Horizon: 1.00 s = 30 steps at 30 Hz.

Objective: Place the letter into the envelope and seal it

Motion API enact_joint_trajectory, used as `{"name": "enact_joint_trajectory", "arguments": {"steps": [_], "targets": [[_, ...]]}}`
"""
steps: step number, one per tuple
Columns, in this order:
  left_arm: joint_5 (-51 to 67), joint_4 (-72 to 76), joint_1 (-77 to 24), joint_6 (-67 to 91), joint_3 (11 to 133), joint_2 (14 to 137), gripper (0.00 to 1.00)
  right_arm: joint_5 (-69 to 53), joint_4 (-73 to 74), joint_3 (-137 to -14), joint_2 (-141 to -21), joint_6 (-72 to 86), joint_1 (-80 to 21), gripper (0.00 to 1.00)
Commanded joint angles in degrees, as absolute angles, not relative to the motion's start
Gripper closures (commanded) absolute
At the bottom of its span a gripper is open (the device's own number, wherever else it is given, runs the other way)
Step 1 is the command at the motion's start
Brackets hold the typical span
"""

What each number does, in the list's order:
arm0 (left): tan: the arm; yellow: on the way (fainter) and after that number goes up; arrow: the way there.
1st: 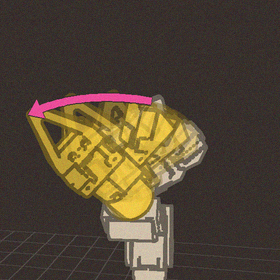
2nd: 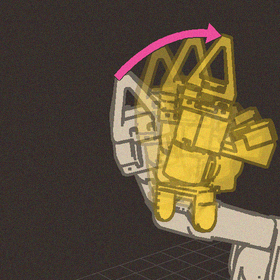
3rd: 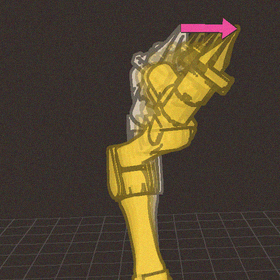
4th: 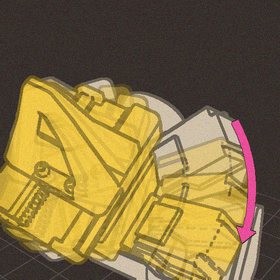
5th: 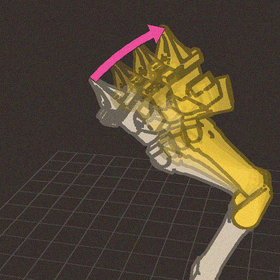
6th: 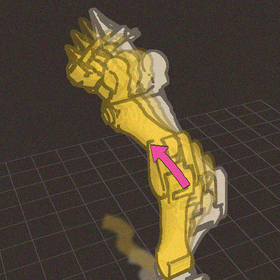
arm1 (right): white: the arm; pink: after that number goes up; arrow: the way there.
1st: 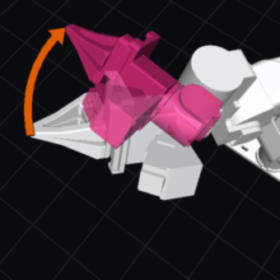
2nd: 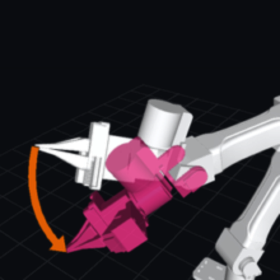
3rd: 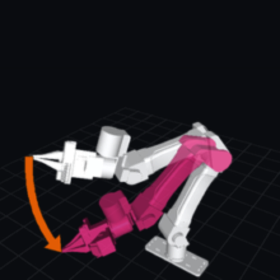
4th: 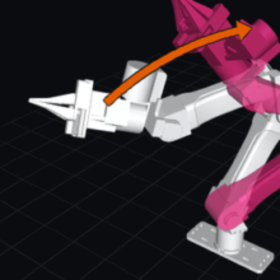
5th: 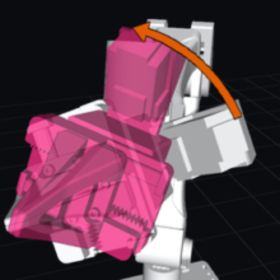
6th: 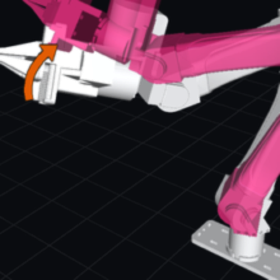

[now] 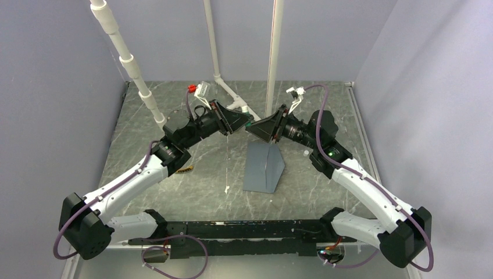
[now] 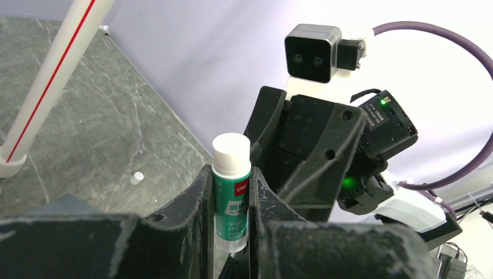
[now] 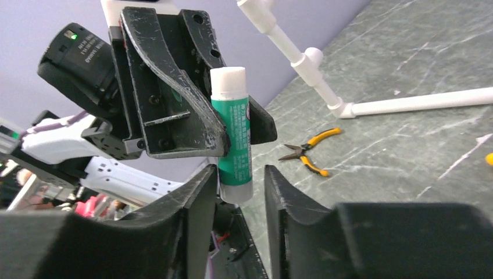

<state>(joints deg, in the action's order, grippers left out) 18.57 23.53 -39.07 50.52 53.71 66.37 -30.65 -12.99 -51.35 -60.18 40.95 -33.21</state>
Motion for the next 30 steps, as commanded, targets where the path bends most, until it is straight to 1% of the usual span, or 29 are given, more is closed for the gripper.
{"name": "enact_joint_trajectory", "arguments": {"steps": [1,3,5,6,8,12,13,15,17,19,20,21,22,23,24,25,26,27,30], "targets": [[19.0,26.8,-38.9,52.6,56.3,65.4,0.97,-34.0,-20.7,-53.7,-61.0,45.3,-33.7,0.69],[20.6,26.2,-38.6,52.1,57.2,65.4,0.97,-35.6,-22.6,-53.5,-61.5,47.8,-33.7,0.80],[23.8,26.8,-37.7,50.9,57.9,65.5,0.98,-37.0,-24.4,-53.3,-61.6,50.0,-33.7,0.90],[25.5,27.0,-37.1,50.4,58.1,65.4,0.98,-37.8,-25.4,-53.1,-61.5,51.1,-33.7,0.93],[33.3,29.3,-34.4,49.8,58.7,66.0,0.98,-39.9,-28.8,-53.0,-61.6,53.7,-33.7,0.99],[53.8,42.3,-28.8,55.0,59.7,69.0,0.97,-47.8,-35.9,-54.3,-63.2,59.0,-33.6,1.00],[57.2,46.0,-27.9,56.7,59.8,69.7,0.98,-49.9,-37.4,-55.0,-63.8,60.0,-33.6,1.00],[61.3,51.5,-27.0,59.2,59.9,70.8,0.98,-53.6,-38.4,-56.2,-64.5,60.9,-33.5,1.00],[63.1,52.7,-26.8,59.4,60.2,71.0,0.98,-57.1,-39.0,-56.8,-64.9,60.8,-33.5,1.00],[61.9,51.6,-26.8,58.4,60.1,70.5,0.98,-58.6,-37.0,-57.2,-64.6,58.9,-33.5,1.00],[60.5,50.2,-26.8,57.3,60.1,70.1,0.98,-58.2,-34.5,-57.5,-64.2,56.5,-33.6,0.97],[58.1,48.8,-26.8,56.3,59.9,69.7,0.98,-56.4,-30.5,-58.0,-63.6,53.6,-33.6,0.86],[55.1,46.6,-26.8,55.5,59.7,69.2,0.98,-53.7,-24.7,-58.9,-63.2,49.3,-33.7,0.72],[50.9,43.0,-26.8,53.8,59.6,68.4,0.98,-49.7,-19.3,-59.9,-62.8,45.2,-33.9,0.56],[46.4,38.8,-26.9,52.3,59.5,67.5,0.97,-45.2,-15.7,-60.3,-62.6,42.0,-34.3,0.43],[41.2,34.1,-27.1,50.8,59.2,66.7,0.98,-40.5,-14.1,-60.1,-62.2,39.6,-34.9,0.34],[36.4,31.8,-27.4,50.0,58.6,66.0,0.98,-35.8,-13.9,-59.4,-61.9,37.8,-35.5,0.29],[32.7,30.2,-27.4,49.8,58.2,65.7,0.98,-31.9,-14.1,-58.6,-61.9,35.8,-36.3,0.26],[26.9,28.0,-27.4,50.6,58.0,65.6,0.98,-22.5,-9.2,-61.2,-64.2,31.8,-38.6,0.25]]}}
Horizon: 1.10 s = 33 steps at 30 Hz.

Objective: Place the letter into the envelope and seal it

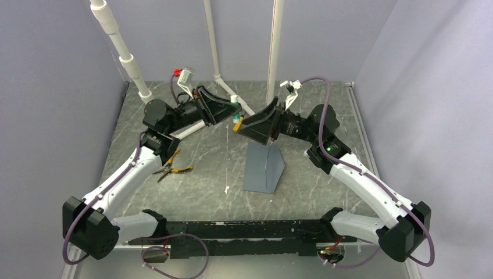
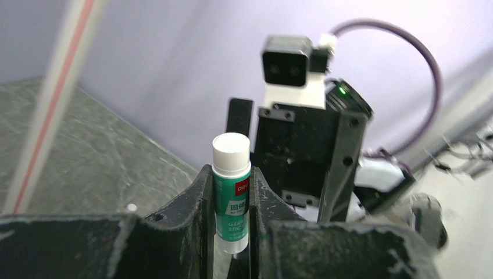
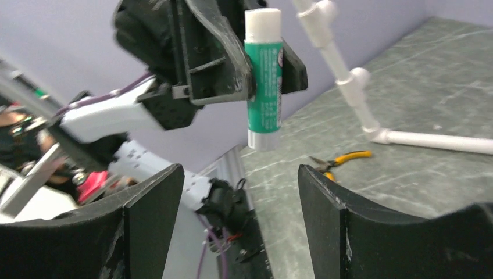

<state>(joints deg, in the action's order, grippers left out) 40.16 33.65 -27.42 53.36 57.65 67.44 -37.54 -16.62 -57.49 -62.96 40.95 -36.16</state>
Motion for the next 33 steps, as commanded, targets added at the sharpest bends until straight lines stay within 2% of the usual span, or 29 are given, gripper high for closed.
{"name": "enact_joint_trajectory", "arguments": {"steps": [1,4,10,14,19,24,26,30,33], "targets": [[25.9,27.4,-27.4,50.7,58.3,65.6,0.98,-19.3,-6.7,-62.9,-65.2,30.7,-39.6,0.25],[25.2,25.5,-27.4,50.8,59.5,66.2,0.98,-11.3,-2.5,-66.1,-66.9,27.3,-43.1,0.27],[24.4,24.0,-27.4,52.2,59.6,66.4,0.97,-7.3,-1.3,-70.0,-70.1,25.3,-45.0,0.45],[24.6,23.2,-27.3,52.5,59.7,66.3,0.98,-6.6,-0.4,-72.3,-72.0,24.8,-45.4,0.64],[25.7,25.3,-27.3,53.9,58.5,66.6,0.97,-8.3,-2.0,-72.4,-72.1,26.0,-45.4,0.70],[28.2,27.7,-26.9,54.1,58.1,66.9,0.98,-11.9,-3.3,-71.9,-71.1,27.7,-45.3,0.94],[31.2,30.8,-26.3,54.1,57.6,67.1,0.98,-16.8,-6.0,-70.3,-69.3,28.8,-44.3,1.00],[46.1,39.1,-25.7,54.7,59.2,69.5,0.97,-41.9,-17.8,-66.0,-66.8,36.5,-38.2,1.00],[55.6,47.9,-25.6,57.4,60.3,71.5,0.98,-53.6,-23.1,-64.7,-65.2,40.8,-35.7,1.00]]}}
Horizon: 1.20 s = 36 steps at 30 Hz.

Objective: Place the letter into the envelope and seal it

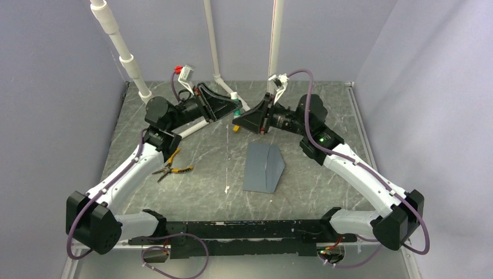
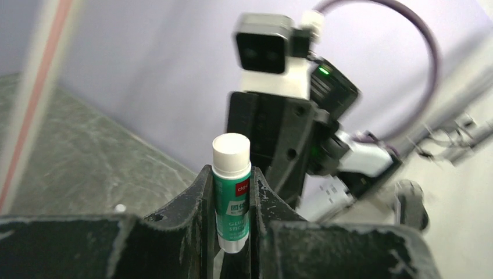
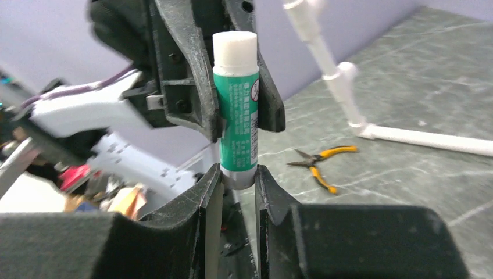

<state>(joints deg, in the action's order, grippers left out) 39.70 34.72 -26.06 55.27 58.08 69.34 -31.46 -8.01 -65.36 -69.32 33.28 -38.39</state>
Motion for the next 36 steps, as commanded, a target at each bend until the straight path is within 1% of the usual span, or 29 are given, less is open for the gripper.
{"name": "enact_joint_trajectory", "arguments": {"steps": [1,3,6,8,9,10,11,12,13,14,15,16,17,18,20,22,25,27,29,34,36], "targets": [[57.5,51.5,-25.7,58.4,59.9,71.6,0.98,-56.6,-26.3,-64.2,-64.7,42.9,-35.4,1.00],[59.9,55.9,-25.7,58.6,59.4,71.3,0.98,-61.2,-33.5,-63.2,-64.0,47.7,-35.4,1.00],[63.4,59.8,-25.7,58.6,59.6,71.1,0.97,-69.0,-53.4,-60.7,-64.3,59.6,-35.4,1.00],[65.8,61.4,-25.8,58.7,60.4,71.6,0.97,-71.0,-66.5,-58.1,-64.5,68.7,-35.5,1.00],[66.3,61.3,-25.7,58.5,60.8,71.9,0.97,-71.5,-69.8,-57.3,-64.6,71.3,-35.4,1.00],[66.0,60.7,-25.8,58.2,61.1,72.0,0.98,-71.1,-65.6,-57.6,-64.5,70.3,-34.9,1.00],[65.0,59.5,-25.8,57.9,61.3,72.1,0.98,-70.0,-53.3,-59.0,-64.1,64.2,-34.1,1.00],[63.6,57.9,-25.8,57.2,61.4,72.0,0.98,-66.9,-37.0,-61.4,-63.2,54.4,-33.9,1.00],[60.4,55.6,-25.9,56.6,61.4,71.7,0.98,-60.7,-19.6,-64.2,-61.4,36.7,-34.6,0.87],[57.2,52.6,-26.0,55.7,61.2,71.2,0.98,-51.5,-6.1,-66.9,-60.1,26.4,-36.4,0.63],[53.6,49.9,-26.2,54.8,60.8,70.6,0.97,-42.0,0.7,-68.0,-59.2,20.0,-39.1,0.46],[49.9,47.1,-26.4,54.0,60.4,70.0,0.97,-32.7,3.6,-67.8,-58.6,16.0,-41.0,0.34],[46.7,44.7,-26.6,53.6,60.1,69.5,0.97,-29.1,4.3,-67.3,-58.1,13.8,-41.6,0.27],[43.6,42.8,-26.6,53.7,59.6,69.0,0.98,-24.5,4.3,-66.3,-57.9,12.2,-41.8,0.23],[38.7,40.0,-26.6,54.7,58.9,68.4,0.98,-19.5,2.8,-64.3,-57.1,8.3,-42.2,0.22],[36.0,38.8,-26.6,56.2,58.4,67.7,0.98,-15.9,0.9,-63.0,-56.6,5.0,-43.0,0.22],[34.2,37.4,-26.7,58.2,58.4,66.9,0.98,-12.9,0.3,-63.0,-56.5,1.1,-44.2,0.29],[33.9,37.2,-26.7,59.0,58.2,66.6,0.97,-13.3,-1.8,-63.1,-56.4,0.5,-44.6,0.33],[34.1,36.8,-26.7,59.5,58.1,66.4,0.98,-13.5,-3.5,-63.1,-56.6,0.5,-45.0,0.34],[35.2,37.3,-26.7,60.9,57.3,66.5,0.98,-11.2,-4.6,-64.1,-58.5,-2.7,-46.5,0.33],[35.8,37.7,-26.7,61.2,57.1,66.6,0.98,-10.5,-4.9,-64.7,-59.4,-3.7,-47.0,0.35]]}}
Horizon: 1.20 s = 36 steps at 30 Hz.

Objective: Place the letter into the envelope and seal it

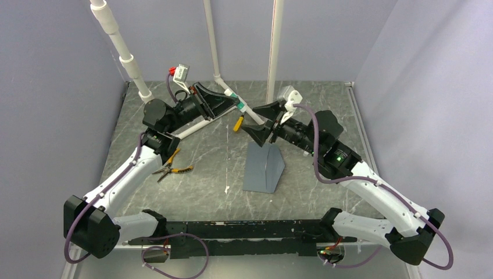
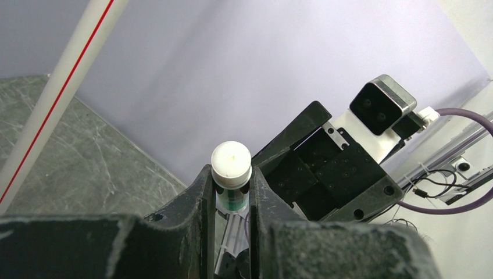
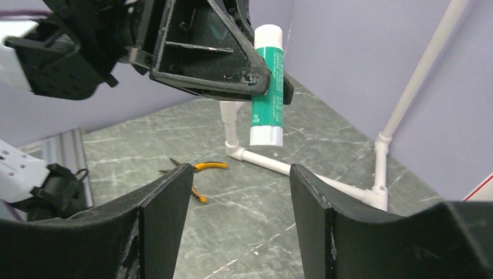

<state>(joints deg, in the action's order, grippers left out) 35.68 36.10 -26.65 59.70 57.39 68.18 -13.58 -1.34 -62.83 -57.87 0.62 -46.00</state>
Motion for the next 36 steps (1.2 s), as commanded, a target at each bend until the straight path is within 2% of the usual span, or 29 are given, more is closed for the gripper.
{"name": "enact_joint_trajectory", "arguments": {"steps": [1,5,12,14,19,25,30,36], "targets": [[36.1,37.9,-26.7,61.3,57.0,66.7,0.98,-10.0,-5.2,-65.0,-59.8,-4.1,-47.2,0.38],[37.5,38.8,-26.7,61.2,56.8,66.6,0.97,-8.2,-4.7,-67.3,-61.3,-4.6,-47.8,0.50],[38.4,37.2,-26.7,59.6,56.2,65.4,0.98,-8.7,-5.3,-67.7,-61.4,-3.5,-48.3,0.51],[38.6,37.3,-26.7,59.7,56.1,65.3,0.98,-9.1,-4.4,-68.4,-61.7,-3.3,-48.4,0.55],[40.4,38.5,-26.7,59.2,56.9,65.8,0.97,-8.3,-0.4,-71.9,-63.4,-1.0,-48.4,0.80],[43.3,39.4,-26.7,57.1,56.9,65.6,0.97,-13.0,-1.6,-71.6,-61.4,8.1,-48.4,0.97],[47.2,49.9,-26.7,56.2,54.7,65.2,0.98,-22.7,-7.4,-69.2,-58.3,21.6,-48.3,1.00],[52.7,63.2,-26.7,58.2,52.9,65.2,0.98,-38.6,-24.3,-62.3,-56.1,33.0,-48.3,1.00]]}}
